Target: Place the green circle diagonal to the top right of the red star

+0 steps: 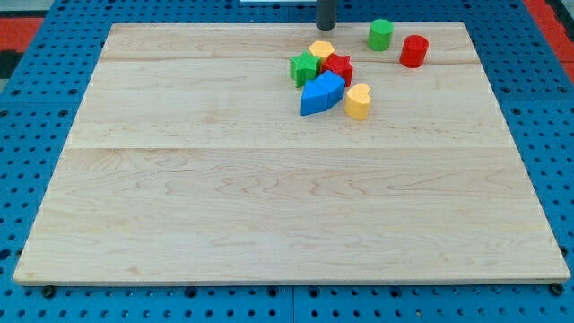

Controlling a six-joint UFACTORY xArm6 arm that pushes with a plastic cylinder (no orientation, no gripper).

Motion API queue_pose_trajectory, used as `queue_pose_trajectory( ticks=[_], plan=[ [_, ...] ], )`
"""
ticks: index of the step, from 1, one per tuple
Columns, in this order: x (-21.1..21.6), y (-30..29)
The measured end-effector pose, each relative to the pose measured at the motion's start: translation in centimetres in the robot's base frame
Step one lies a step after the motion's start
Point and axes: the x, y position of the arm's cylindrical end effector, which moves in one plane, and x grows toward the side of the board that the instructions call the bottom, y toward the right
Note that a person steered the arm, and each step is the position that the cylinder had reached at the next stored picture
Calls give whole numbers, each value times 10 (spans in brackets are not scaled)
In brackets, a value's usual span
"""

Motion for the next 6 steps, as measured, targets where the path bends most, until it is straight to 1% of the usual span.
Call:
queue_pose_trajectory(
  ticks=[3,6],
  plan=[
    [-1,60],
    [4,97]
  ],
)
